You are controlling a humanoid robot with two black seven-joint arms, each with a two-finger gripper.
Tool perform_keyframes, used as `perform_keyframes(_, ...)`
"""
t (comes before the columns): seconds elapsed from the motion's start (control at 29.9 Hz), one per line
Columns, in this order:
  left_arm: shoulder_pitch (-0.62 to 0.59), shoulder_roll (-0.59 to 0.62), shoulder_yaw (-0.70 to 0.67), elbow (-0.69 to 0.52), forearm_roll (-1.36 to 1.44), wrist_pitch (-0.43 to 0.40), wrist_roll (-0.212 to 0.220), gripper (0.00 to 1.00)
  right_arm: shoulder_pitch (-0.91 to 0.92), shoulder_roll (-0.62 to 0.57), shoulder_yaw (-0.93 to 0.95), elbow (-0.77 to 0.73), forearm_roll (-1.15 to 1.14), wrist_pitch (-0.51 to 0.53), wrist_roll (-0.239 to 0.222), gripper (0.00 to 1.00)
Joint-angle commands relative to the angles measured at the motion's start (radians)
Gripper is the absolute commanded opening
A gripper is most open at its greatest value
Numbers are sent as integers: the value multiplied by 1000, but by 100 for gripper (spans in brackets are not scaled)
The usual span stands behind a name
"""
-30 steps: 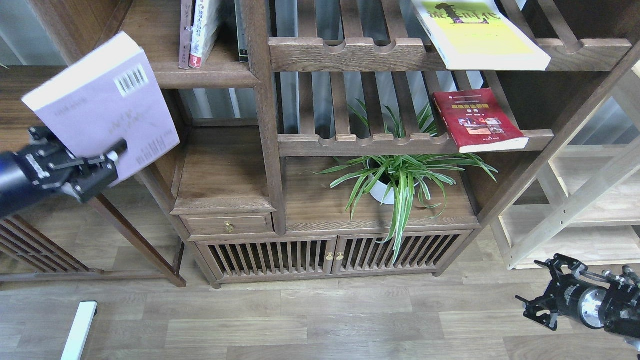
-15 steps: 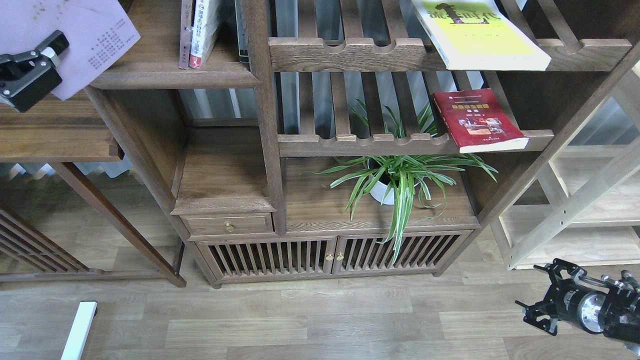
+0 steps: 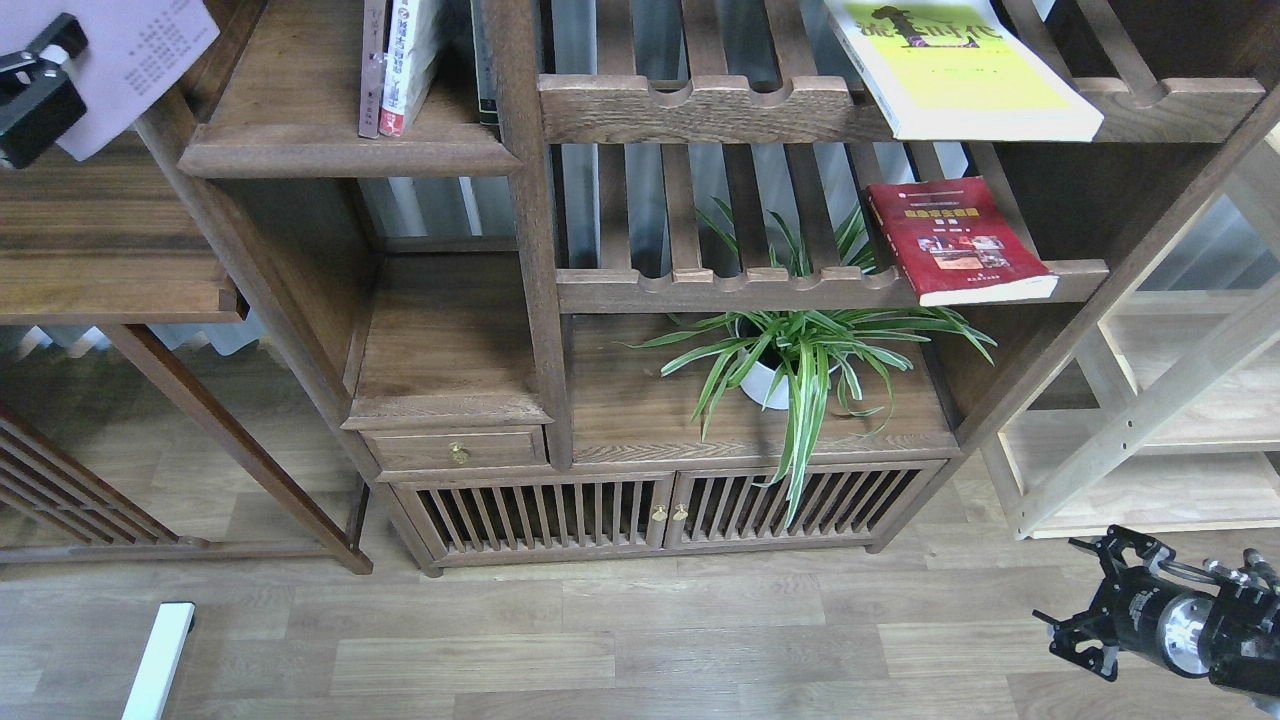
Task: Organize books on shelf
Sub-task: 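Insert the lavender book upright beside the standing books with the left gripper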
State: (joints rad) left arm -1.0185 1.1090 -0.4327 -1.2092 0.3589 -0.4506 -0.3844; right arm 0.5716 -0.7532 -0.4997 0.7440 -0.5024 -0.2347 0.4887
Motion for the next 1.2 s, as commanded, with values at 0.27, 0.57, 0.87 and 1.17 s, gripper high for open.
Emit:
perform_keyframes(0.27, -17, -107, 2, 0, 2, 62, 32, 0, -13, -2, 4, 0, -5, -1, 0, 93)
perform_keyframes(0.57, -140, -181, 135, 11, -26, 164, 53, 0, -13, -2, 6, 1, -5, -5, 0, 93)
perform_keyframes(0.87, -195, -190, 190, 23, -67, 259, 96, 0, -21, 2, 9, 1, -5, -8, 0, 93)
perform_keyframes(1.17, -207, -221, 196, 57, -74, 299, 127, 0, -22, 3, 9, 6, -4, -21, 0, 93)
